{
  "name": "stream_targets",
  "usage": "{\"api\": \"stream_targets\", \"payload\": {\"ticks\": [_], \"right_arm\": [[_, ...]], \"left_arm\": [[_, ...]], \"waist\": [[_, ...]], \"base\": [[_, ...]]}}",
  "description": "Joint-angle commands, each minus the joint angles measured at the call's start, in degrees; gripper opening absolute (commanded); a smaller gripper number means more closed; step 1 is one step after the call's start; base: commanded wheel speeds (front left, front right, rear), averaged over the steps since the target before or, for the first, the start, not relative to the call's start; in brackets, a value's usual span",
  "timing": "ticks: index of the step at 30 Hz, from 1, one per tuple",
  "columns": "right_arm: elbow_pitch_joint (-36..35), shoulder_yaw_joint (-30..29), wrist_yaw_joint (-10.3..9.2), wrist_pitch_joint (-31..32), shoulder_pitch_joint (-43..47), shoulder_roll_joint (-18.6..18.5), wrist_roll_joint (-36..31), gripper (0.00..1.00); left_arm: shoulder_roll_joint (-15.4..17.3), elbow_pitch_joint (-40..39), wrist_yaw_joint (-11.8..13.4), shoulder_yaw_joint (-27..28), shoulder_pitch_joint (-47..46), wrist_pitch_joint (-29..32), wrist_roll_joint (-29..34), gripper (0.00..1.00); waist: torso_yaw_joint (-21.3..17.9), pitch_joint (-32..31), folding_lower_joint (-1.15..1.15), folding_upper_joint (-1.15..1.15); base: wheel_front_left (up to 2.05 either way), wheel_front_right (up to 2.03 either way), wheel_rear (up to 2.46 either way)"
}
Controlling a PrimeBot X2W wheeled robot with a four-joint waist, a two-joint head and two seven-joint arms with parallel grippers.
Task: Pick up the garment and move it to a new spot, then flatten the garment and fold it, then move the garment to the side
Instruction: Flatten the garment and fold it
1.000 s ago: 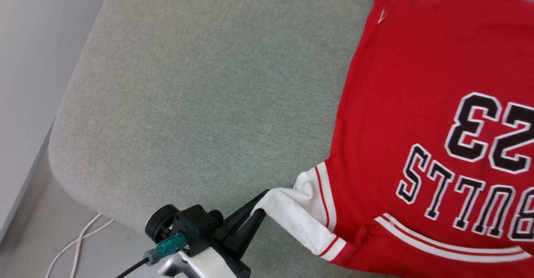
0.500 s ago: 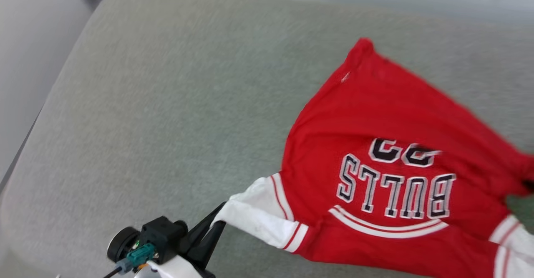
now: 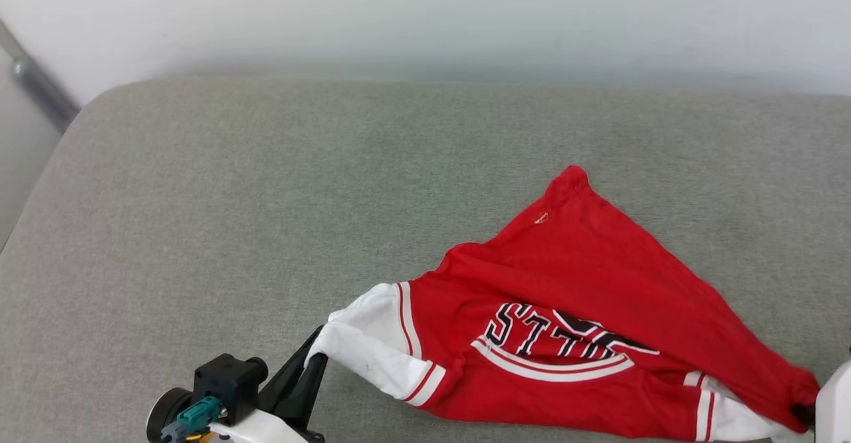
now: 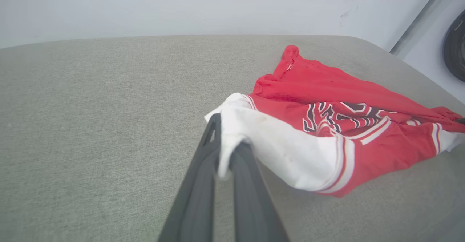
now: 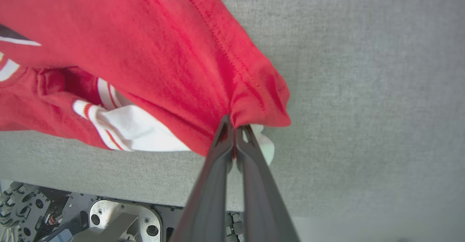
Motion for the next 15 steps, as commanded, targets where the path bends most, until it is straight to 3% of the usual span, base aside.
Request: {"api": "stream_targets", "payload": {"ticks": [1,8,10,15], "right_arm": [[-0.2,0.2,-0.03,-0.9,2.0,0.7,0.2,0.00],[1.3,1.1,-0.03,-5.0,6.1,1.1,0.5,0.00],[0.9,1.4,-0.03,-6.3,5.7,1.2,0.4,1.00],[-3.2,3.4,-0.03,-7.4,2.2,-0.4,1.5,1.00]], "left_arm": [[-0.4,0.1,0.6,0.2,0.6,-0.5,-0.1,0.00],[-1.3,0.7,0.7,-0.7,0.8,-0.4,-0.3,0.00],[-1.2,0.7,0.6,-0.8,0.8,-0.3,-0.3,0.00],[-0.9,0.0,0.4,-0.8,0.1,-0.7,0.4,0.00]], "waist": [[-0.9,-0.9,0.02,0.00],[-1.3,-2.0,0.02,0.00],[-1.2,-2.2,0.02,0.00],[-0.6,-1.5,0.02,0.00]], "base": [[0.00,0.00,0.00],[0.00,0.00,0.00],[0.00,0.00,0.00],[0.00,0.00,0.00]]}}
